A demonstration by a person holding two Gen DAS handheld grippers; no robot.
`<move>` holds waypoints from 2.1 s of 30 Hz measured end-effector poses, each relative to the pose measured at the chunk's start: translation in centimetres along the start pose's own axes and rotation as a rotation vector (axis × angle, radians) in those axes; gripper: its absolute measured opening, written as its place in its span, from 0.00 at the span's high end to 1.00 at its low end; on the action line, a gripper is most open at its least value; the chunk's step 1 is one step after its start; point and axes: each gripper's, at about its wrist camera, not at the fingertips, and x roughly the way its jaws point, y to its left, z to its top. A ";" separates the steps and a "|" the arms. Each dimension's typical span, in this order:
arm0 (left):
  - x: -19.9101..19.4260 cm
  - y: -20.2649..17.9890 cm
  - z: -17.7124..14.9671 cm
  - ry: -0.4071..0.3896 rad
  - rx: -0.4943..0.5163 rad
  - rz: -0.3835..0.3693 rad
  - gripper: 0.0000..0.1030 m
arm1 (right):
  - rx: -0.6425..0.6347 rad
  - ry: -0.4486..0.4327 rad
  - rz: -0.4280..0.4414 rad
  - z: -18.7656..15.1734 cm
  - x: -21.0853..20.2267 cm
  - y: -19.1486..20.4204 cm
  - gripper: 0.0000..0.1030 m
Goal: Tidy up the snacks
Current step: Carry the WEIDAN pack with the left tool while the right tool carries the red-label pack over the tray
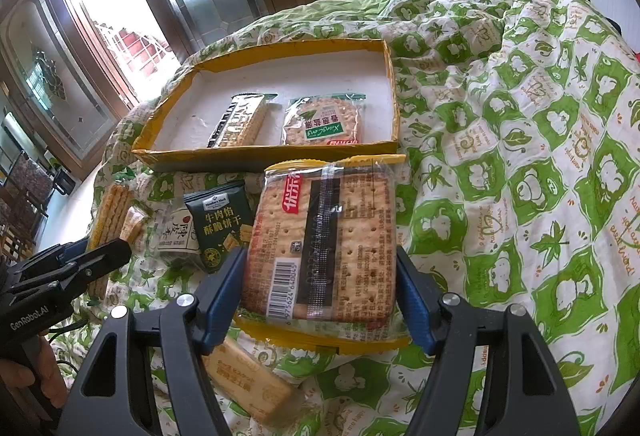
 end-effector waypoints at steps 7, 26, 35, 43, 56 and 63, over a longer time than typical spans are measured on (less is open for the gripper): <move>-0.2 0.1 0.1 -0.004 -0.004 0.000 0.52 | 0.001 -0.002 -0.001 0.0 0.0 0.0 0.32; -0.6 0.0 2.3 -0.020 0.017 -0.001 0.52 | 0.001 -0.041 0.031 2.2 -2.0 0.4 0.32; -0.2 -0.1 3.6 -0.021 0.035 0.006 0.52 | 0.005 -0.028 0.044 3.7 -2.2 0.4 0.32; 0.4 -0.1 4.5 -0.019 0.038 0.000 0.52 | 0.006 -0.022 0.054 4.7 -1.9 0.4 0.32; 1.2 -0.7 6.8 -0.015 0.041 -0.028 0.52 | 0.015 -0.008 0.057 6.4 -1.2 0.5 0.32; 2.5 -1.5 7.7 0.019 0.042 -0.057 0.52 | 0.019 -0.007 0.061 7.5 -0.6 0.7 0.32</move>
